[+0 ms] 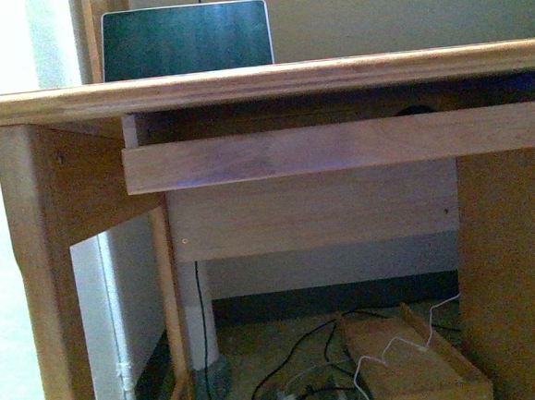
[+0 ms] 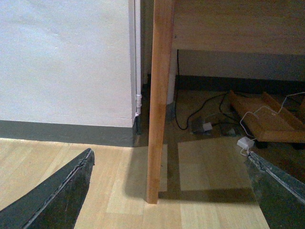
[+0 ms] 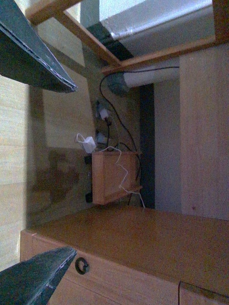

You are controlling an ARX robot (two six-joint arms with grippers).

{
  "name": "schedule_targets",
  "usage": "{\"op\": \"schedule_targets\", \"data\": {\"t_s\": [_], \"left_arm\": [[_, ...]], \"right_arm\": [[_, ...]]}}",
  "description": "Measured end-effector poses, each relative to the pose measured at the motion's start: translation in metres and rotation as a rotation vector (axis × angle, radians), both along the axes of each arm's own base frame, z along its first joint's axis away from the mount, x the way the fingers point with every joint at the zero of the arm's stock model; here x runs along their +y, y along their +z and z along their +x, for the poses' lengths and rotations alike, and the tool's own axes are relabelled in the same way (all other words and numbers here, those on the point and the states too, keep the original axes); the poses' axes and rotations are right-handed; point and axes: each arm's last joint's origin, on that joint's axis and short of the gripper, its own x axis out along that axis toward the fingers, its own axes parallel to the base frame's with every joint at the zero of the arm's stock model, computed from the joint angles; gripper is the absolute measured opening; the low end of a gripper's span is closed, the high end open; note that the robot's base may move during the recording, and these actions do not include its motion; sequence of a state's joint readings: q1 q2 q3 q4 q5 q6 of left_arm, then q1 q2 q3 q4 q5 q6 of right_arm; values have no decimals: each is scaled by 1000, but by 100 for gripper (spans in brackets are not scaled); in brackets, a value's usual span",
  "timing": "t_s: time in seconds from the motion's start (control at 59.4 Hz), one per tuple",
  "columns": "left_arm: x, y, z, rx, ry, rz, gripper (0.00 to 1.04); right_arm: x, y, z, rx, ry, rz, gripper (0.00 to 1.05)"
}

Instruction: Place mouse

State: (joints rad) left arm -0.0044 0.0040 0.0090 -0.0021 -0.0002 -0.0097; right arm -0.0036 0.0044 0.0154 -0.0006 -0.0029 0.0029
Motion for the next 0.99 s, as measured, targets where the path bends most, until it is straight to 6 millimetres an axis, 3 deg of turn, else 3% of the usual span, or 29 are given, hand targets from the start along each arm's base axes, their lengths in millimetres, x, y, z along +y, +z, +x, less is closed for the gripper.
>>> {"op": "schedule_targets", "data": {"t_s": [0.892,0.993], "left_arm": [[0,0,0,2,-4,-1,97],[-2,-2,5,205,-153,-34,97]], "right_arm": [[0,0,0,0,0,0,97],[0,0,0,0,2,0,97]]}}
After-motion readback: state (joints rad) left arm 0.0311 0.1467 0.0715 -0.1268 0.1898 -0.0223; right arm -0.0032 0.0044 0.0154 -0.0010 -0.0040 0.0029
